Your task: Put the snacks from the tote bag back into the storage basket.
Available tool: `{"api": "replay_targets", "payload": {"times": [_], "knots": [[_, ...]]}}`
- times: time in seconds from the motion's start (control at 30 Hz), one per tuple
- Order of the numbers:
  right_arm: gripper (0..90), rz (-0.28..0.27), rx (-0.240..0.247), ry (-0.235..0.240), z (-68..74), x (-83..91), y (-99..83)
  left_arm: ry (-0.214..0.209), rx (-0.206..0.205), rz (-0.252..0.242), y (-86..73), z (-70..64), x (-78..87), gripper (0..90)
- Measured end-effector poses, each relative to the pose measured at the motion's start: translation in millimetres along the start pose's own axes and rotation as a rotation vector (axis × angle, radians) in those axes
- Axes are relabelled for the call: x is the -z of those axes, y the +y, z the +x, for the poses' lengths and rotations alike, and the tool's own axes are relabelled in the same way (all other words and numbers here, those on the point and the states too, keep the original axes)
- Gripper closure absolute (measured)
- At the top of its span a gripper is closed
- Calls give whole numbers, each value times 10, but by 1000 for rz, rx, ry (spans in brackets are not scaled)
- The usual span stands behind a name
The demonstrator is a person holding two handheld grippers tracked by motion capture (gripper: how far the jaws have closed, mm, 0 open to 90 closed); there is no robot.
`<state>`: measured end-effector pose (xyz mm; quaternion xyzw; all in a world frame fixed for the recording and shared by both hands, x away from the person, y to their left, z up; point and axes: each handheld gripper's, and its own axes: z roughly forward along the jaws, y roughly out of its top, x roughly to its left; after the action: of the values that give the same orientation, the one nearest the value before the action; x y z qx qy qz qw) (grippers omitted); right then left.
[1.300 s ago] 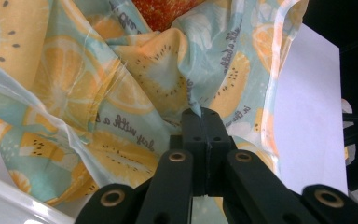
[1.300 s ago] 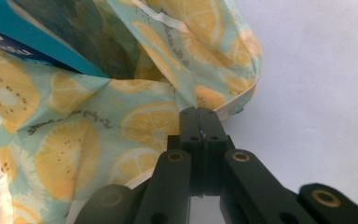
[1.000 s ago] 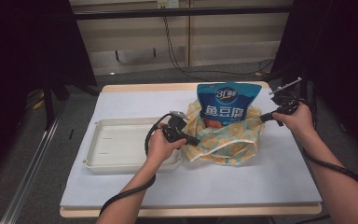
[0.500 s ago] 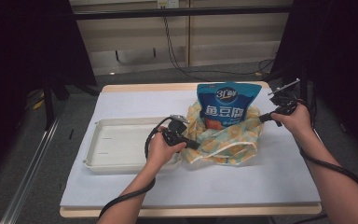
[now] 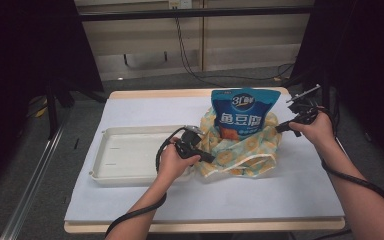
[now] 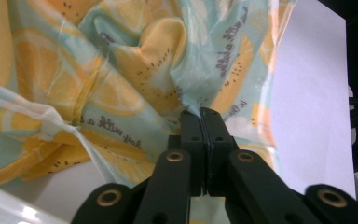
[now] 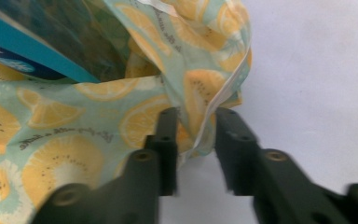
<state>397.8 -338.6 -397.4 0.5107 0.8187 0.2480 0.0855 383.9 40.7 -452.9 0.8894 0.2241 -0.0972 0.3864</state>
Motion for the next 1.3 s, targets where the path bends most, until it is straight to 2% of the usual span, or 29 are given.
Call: {"api": "replay_targets", "payload": {"times": [0.03, 0.1, 0.13, 0.2, 0.23, 0.27, 0.33, 0.37, 0.4, 0.43, 0.47, 0.5, 0.53, 0.63, 0.67, 0.73, 0.77, 0.87, 0.93, 0.97, 1.0, 1.07, 1.17, 1.23, 1.3], "knots": [[648, 0, 18, -3, 8, 11, 3, -24, 6, -27, 4, 7, 2, 830], [569, -1, 17, -1, 24, 48, 5, -25, 7, -13, 28, 0, 41, 805], [540, -15, 15, 6, 29, 64, 6, -22, 23, -21, 36, -12, 54, 768], [507, -25, 22, 0, 41, 107, -3, 1, 10, -5, 67, -31, 91, 666], [463, -23, 17, 5, 56, 135, -7, 34, 10, -14, 79, -41, 106, 617], [446, -31, 25, 8, 58, 156, -14, 28, 12, -13, 93, -39, 125, 579], [395, -20, 34, -2, 101, 200, -27, 7, 28, -43, 112, -33, 154, 484], [365, -20, 33, 2, 105, 212, -34, 24, 24, -26, 135, -37, 188, 442], [333, -17, 18, 9, 115, 228, -44, 24, 28, -39, 149, -38, 203, 402], [309, -16, 16, 31, 118, 239, -53, 46, 18, -21, 173, -43, 237, 388], [294, -17, 12, 27, 118, 254, -67, 49, 15, -22, 193, -44, 258, 367], [271, -8, 9, 17, 135, 273, -76, 38, 23, -48, 206, -44, 269, 340], [249, -18, 17, 19, 134, 286, -87, 36, 19, -44, 228, -41, 299, 320], [213, -45, -1, 26, 165, 338, -115, 67, 17, -30, 305, -39, 373, 282], [209, -55, 2, 23, 179, 347, -124, 53, 19, -49, 323, -32, 384, 268], [196, -62, -4, 25, 203, 369, -142, 68, 23, -52, 366, -29, 423, 237], [193, -68, 6, 26, 213, 376, -151, 78, 12, -42, 397, -23, 452, 232], [181, -71, 16, 21, 274, 384, -189, 84, 24, -62, 452, -8, 477, 194], [176, -75, 21, 18, 300, 390, -218, 91, 24, -40, 489, -3, 505, 189], [175, -78, 27, 15, 314, 395, -229, 82, 23, -52, 507, 6, 513, 184], [175, -77, 35, 16, 330, 408, -248, 98, 18, -41, 525, 6, 526, 175], [170, -94, 36, 22, 362, 426, -273, 101, 19, -44, 551, 17, 545, 153], [160, -89, 49, 15, 418, 465, -296, 101, 20, -48, 584, 29, 574, 145], [157, -96, 49, 33, 438, 481, -311, 106, 21, -42, 608, 35, 589, 144], [151, -93, 57, 16, 471, 497, -332, 99, 23, -48, 622, 42, 591, 142]]}}
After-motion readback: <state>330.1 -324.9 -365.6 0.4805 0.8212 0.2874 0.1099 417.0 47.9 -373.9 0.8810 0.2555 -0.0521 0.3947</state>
